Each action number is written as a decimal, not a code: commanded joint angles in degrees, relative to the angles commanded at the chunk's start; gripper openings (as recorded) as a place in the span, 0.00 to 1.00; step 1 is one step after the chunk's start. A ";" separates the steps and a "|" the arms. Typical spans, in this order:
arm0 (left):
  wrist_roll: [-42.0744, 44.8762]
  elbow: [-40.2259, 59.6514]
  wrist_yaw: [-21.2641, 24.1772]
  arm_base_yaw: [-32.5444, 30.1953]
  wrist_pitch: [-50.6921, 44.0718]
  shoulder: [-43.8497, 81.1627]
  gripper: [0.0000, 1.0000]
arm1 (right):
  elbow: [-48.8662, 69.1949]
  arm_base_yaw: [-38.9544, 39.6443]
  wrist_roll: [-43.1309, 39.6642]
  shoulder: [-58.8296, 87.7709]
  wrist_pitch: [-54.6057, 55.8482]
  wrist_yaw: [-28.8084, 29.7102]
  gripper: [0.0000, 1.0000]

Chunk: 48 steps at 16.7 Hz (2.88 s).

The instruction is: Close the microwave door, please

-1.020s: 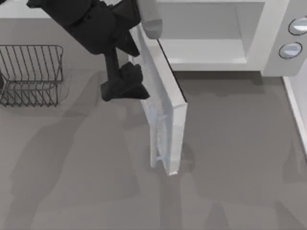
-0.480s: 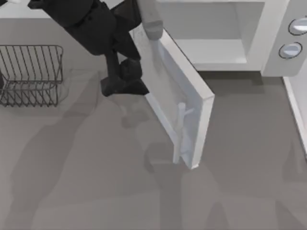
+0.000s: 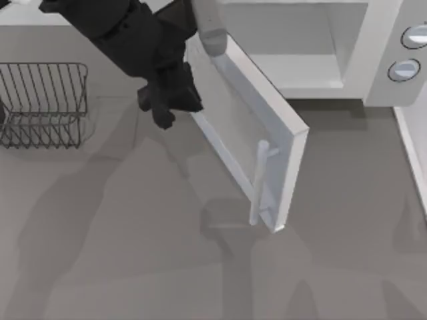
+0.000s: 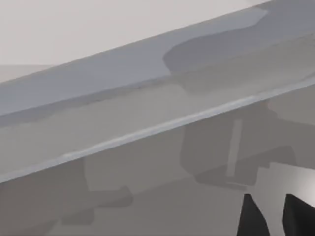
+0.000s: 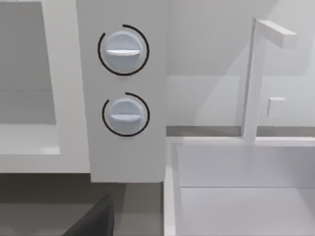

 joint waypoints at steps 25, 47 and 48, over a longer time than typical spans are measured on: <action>-5.44 4.59 -1.79 -5.11 1.21 3.67 0.00 | 0.00 0.00 0.00 0.00 0.00 0.00 1.00; -10.20 10.56 -3.48 -9.58 1.39 8.11 0.00 | 0.00 0.00 0.00 0.00 0.00 0.00 1.00; -10.15 10.32 -3.42 -9.28 1.39 7.84 0.00 | 0.00 0.00 0.00 0.00 0.00 0.00 1.00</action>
